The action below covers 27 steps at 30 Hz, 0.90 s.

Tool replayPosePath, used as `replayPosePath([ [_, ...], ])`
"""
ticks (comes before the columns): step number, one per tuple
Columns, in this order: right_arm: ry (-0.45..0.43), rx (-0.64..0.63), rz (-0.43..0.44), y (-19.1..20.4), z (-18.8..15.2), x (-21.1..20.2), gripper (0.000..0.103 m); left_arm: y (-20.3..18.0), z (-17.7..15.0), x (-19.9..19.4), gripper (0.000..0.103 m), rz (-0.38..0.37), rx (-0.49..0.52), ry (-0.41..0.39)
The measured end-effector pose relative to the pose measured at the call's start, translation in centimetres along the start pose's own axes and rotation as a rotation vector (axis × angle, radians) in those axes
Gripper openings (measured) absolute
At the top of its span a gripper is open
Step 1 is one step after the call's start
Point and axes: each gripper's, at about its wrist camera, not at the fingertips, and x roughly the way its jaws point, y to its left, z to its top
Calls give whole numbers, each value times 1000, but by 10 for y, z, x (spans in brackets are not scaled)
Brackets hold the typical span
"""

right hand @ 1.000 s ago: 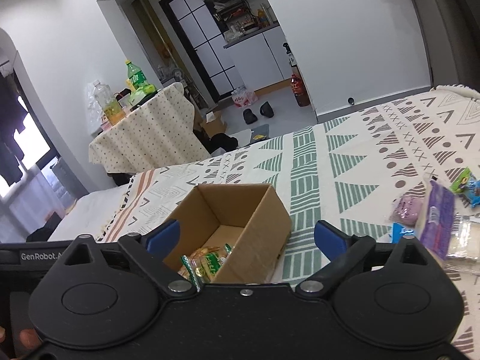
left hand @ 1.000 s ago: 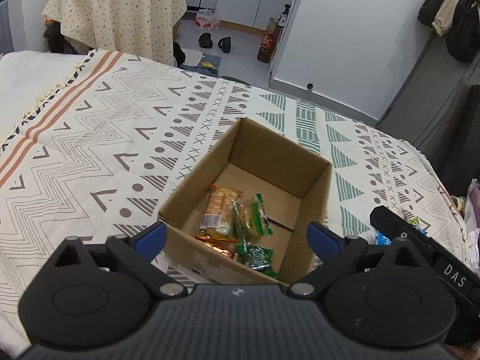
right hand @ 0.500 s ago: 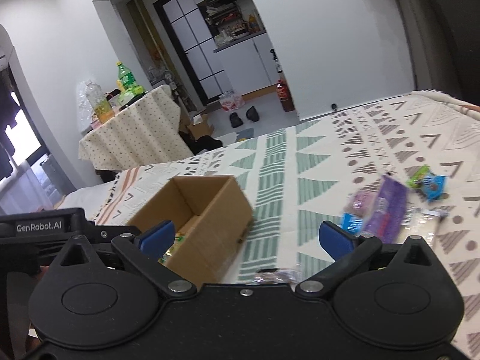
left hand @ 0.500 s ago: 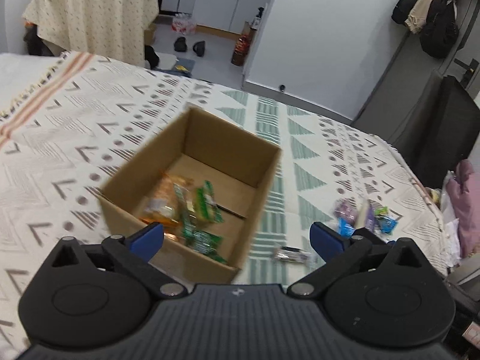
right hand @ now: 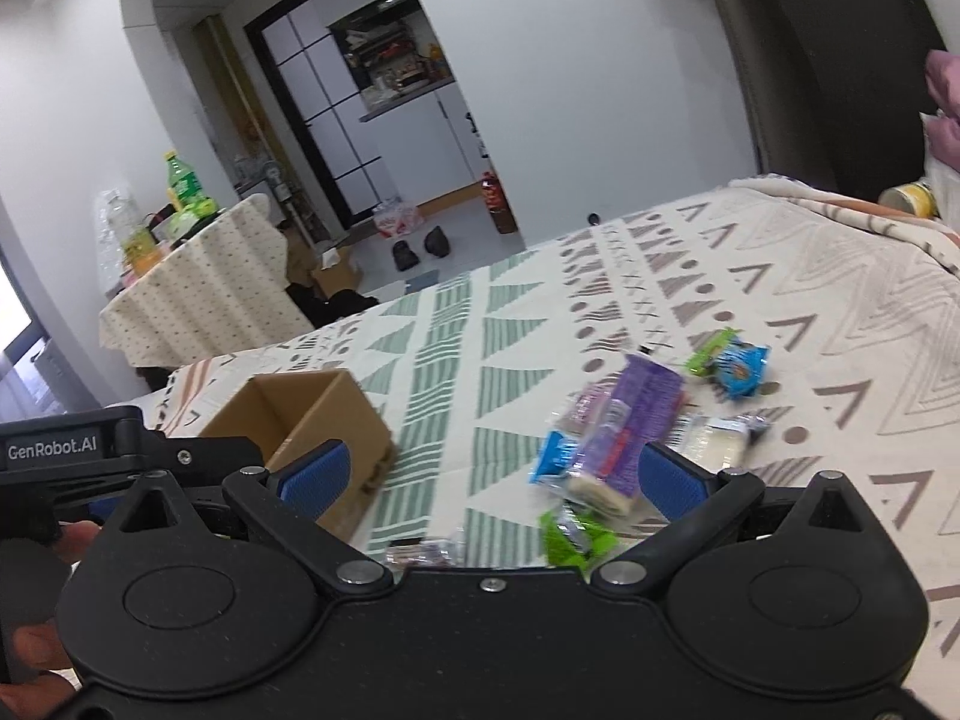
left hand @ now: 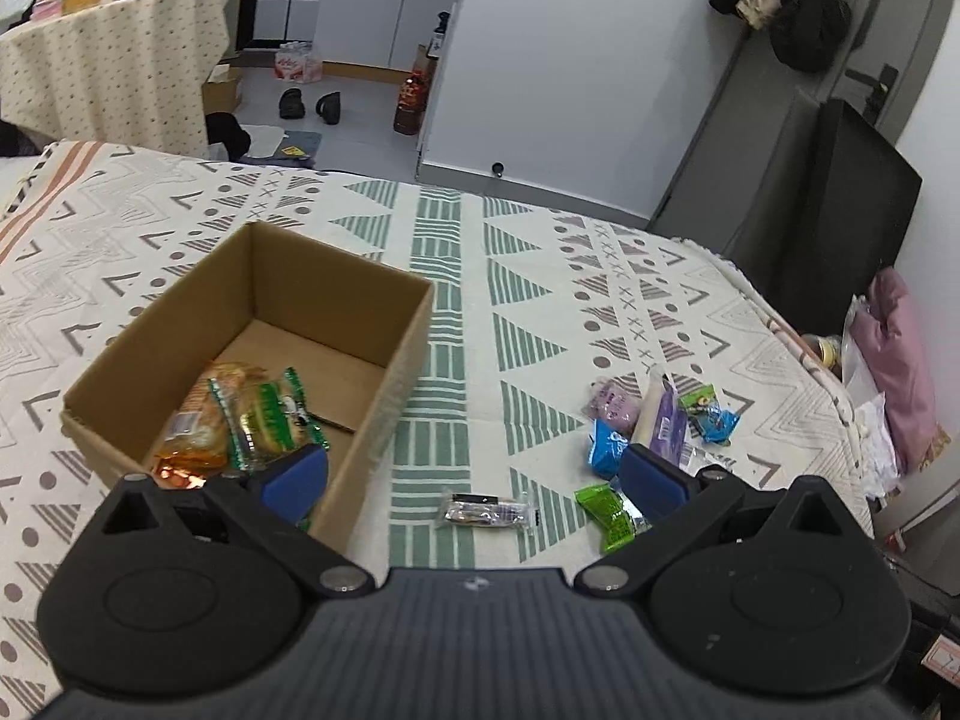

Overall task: Organize snacks
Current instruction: 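Withdraw both open tools from the box toward the remaining snacks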

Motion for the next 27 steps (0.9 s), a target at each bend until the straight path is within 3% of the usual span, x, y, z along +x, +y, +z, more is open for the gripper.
replayPosePath([
  [8,30,39,-71,-34,-7,-1,103,-13,-4,19,103,20,29,60],
  [19,65,59,-149,-66,-12,6,103,-39,-14,43,102,-33,98,101],
  [21,70,61,-158,-72,-12,9,101,-44,-15,46,102,-42,111,105],
  [27,103,95,-158,-88,-15,16,84,-56,-22,60,95,-63,147,121],
])
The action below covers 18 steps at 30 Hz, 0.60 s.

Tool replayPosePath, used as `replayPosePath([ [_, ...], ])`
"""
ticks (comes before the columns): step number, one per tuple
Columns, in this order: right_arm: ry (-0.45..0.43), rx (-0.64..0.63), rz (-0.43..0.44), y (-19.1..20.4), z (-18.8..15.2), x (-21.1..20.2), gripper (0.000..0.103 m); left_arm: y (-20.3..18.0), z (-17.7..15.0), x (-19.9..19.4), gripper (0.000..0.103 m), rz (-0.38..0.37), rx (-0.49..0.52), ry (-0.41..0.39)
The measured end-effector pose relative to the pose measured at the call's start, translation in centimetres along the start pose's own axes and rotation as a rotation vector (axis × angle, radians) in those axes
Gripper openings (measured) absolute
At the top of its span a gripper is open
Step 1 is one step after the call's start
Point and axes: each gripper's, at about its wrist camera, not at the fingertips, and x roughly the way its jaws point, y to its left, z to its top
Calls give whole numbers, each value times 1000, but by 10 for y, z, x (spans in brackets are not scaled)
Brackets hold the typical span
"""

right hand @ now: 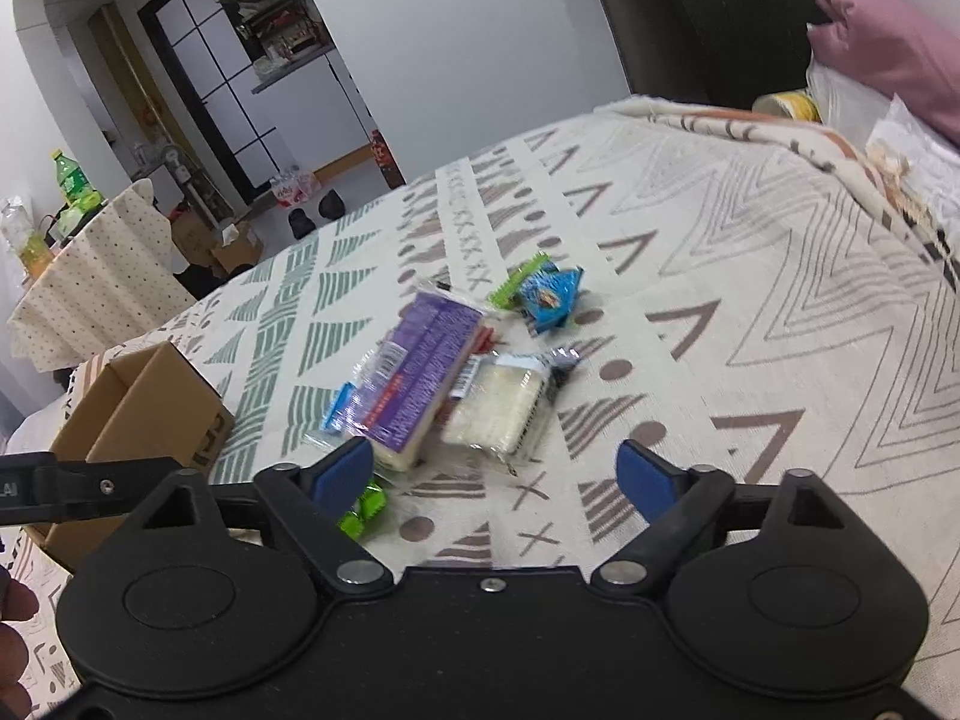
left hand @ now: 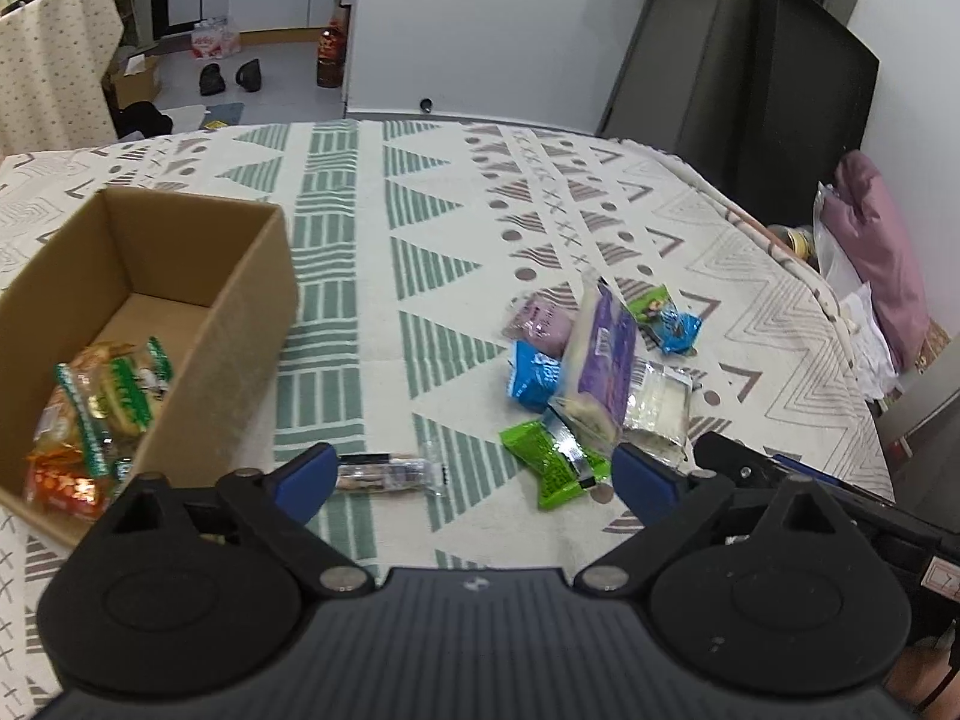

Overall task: Organize snacks
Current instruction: 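Withdraw both open tools from the box toward the remaining snacks, then grasp the clear-wrapped bar with the left tool while the right tool grasps the white pastry packet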

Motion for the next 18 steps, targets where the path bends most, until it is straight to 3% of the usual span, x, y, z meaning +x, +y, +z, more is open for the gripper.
replayPosePath([
  [7,28,-3,2,-7,-3,6,80,2,-3,30,82,48,3,20],
  [18,43,-17,-1,-10,6,21,74,19,-11,61,79,128,-60,57],
])
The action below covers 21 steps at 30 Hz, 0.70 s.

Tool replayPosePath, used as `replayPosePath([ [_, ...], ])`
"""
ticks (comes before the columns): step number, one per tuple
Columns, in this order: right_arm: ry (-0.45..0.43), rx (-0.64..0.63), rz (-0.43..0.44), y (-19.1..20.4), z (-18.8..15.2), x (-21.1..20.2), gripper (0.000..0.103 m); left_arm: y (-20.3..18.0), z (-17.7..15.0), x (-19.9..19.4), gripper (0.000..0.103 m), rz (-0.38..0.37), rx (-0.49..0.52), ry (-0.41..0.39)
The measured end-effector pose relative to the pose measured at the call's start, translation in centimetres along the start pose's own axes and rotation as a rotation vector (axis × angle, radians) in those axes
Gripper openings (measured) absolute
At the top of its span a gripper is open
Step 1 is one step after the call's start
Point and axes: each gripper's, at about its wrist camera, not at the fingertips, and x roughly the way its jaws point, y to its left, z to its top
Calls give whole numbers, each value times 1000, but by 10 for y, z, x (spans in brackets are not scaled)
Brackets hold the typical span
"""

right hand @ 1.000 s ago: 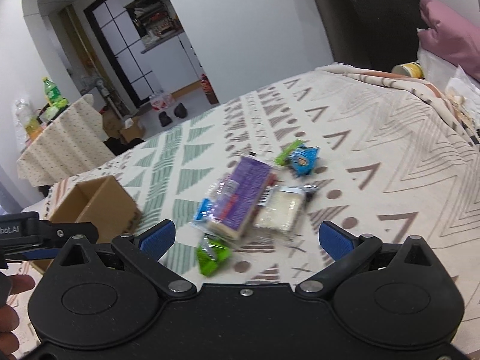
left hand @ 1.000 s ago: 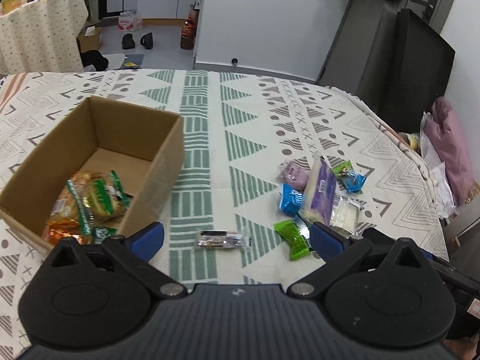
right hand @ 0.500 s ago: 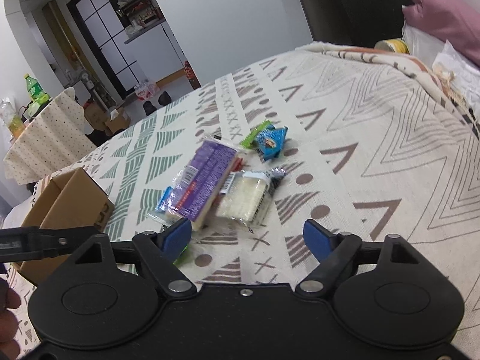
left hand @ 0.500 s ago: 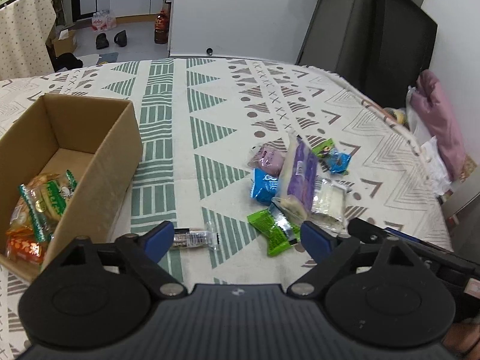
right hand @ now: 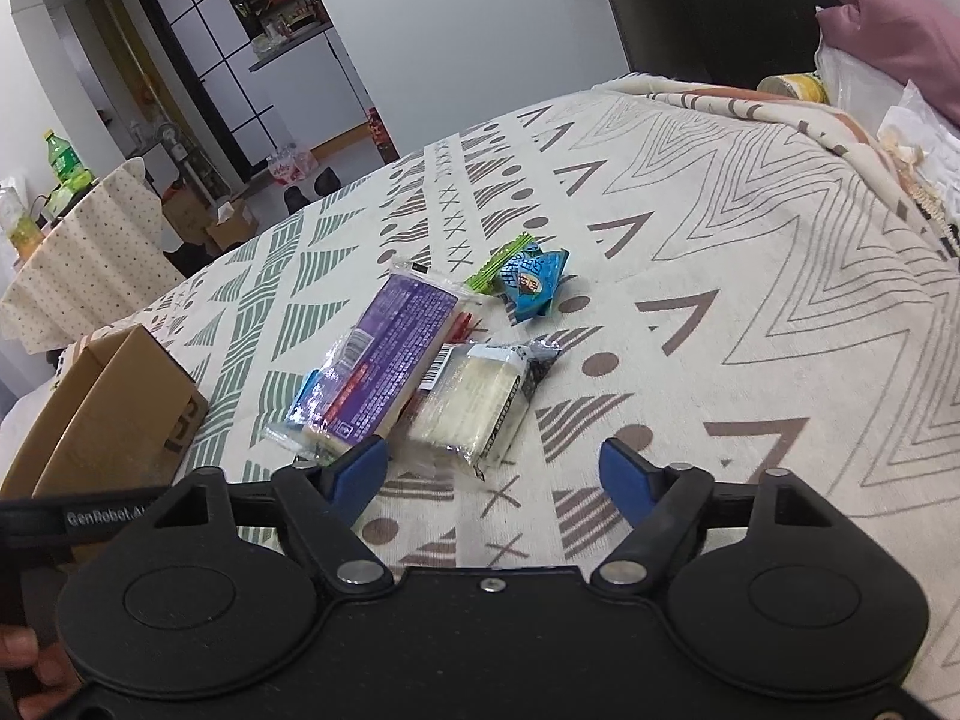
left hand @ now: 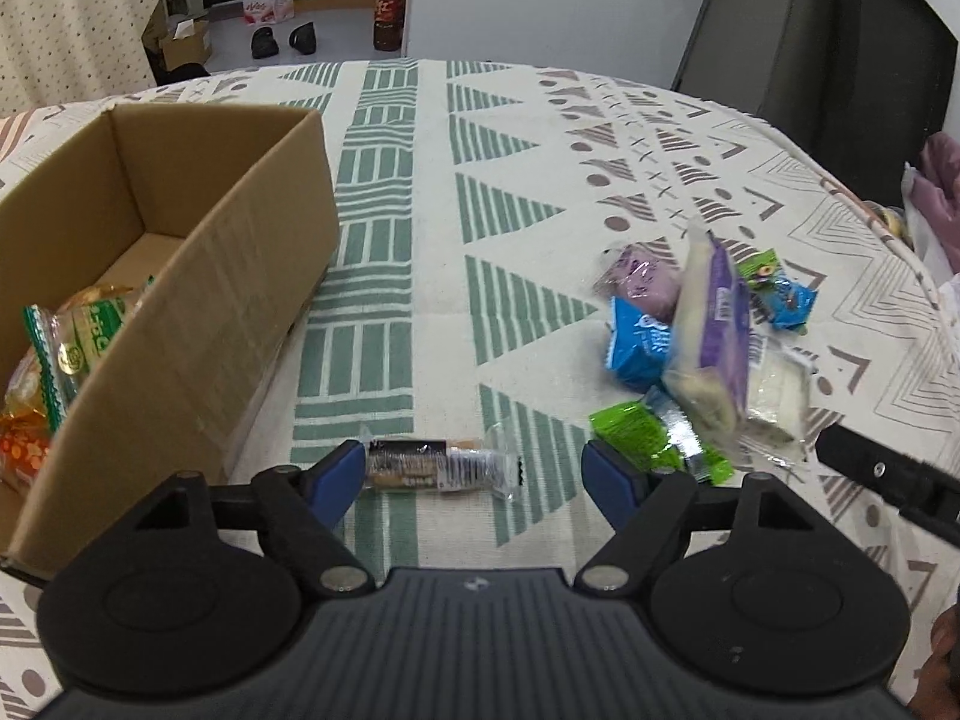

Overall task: Organize snacks
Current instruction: 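Grasp the clear-wrapped bar with the left tool while the right tool grasps the white pastry packet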

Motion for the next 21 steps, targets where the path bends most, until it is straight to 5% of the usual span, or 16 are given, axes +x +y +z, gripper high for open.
replayPosePath([
  [12,0,-14,-6,15,6,31,70,14,-2,13,58,7,-72,-14],
  [21,3,-16,-46,17,8,51,48,16,1,9,55,-14,-77,-27],
])
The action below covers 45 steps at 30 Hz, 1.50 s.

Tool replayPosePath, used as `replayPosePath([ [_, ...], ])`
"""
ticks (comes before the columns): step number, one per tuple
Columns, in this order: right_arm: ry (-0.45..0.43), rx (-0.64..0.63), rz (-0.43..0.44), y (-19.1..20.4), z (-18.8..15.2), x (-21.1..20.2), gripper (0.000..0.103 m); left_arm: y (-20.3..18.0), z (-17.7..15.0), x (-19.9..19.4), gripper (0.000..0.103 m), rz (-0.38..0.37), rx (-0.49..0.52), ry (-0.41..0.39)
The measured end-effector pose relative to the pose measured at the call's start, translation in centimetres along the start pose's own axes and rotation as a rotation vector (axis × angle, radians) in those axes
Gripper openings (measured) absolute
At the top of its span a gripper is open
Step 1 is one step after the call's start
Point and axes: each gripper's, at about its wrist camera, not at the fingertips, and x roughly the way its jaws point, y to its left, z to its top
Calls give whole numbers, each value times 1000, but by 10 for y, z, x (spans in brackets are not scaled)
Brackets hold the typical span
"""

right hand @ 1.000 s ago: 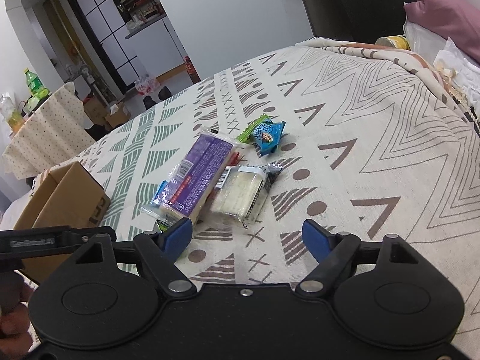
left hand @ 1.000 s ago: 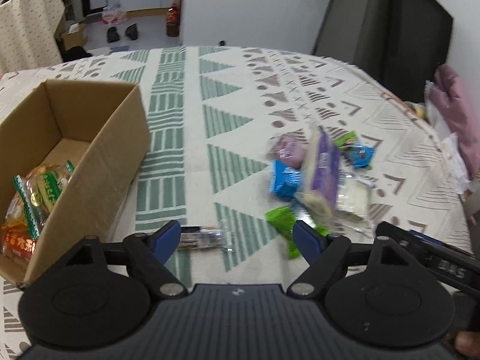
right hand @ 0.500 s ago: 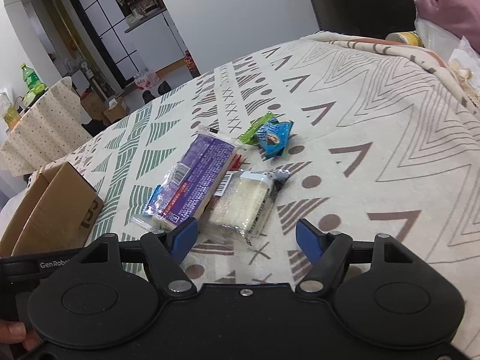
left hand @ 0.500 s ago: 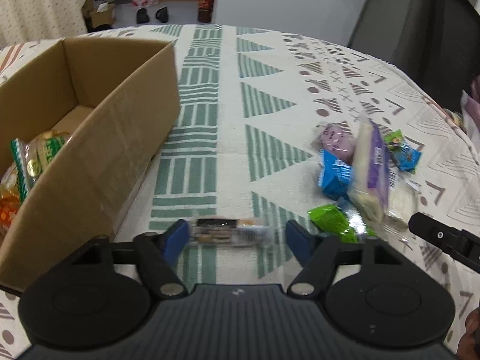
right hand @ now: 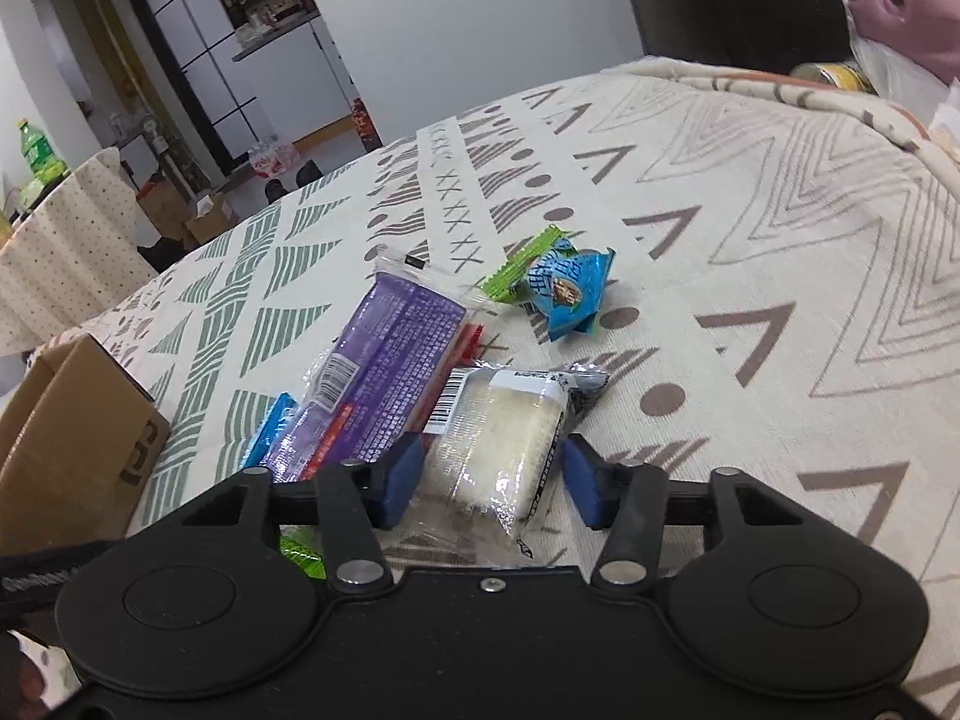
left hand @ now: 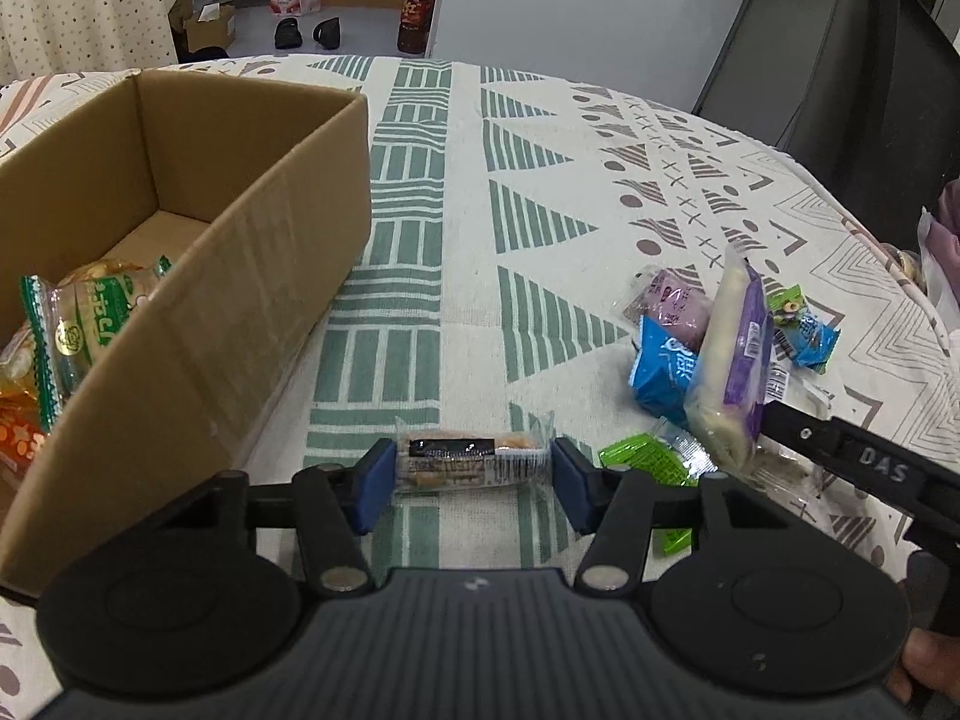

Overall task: Organize snacks
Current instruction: 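Grasp the clear-wrapped bar with the left tool while the right tool grasps the white pastry packet, then lift both held packets and carry them over the cardboard box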

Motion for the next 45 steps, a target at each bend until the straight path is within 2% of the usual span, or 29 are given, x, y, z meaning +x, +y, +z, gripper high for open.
replayPosePath([
  [11,1,8,19,-1,-11,-23,39,0,-1,-16,55,-14,-10,-31],
  [20,-39,62,43,-5,-15,-50,36,4,-9,-33,55,-26,-46,-43],
  [27,-112,93,107,5,-4,-72,35,5,-3,-60,55,-30,-42,-93],
  [45,-168,81,258,57,8,-93,35,19,18,-122,55,-46,-67,-203],
])
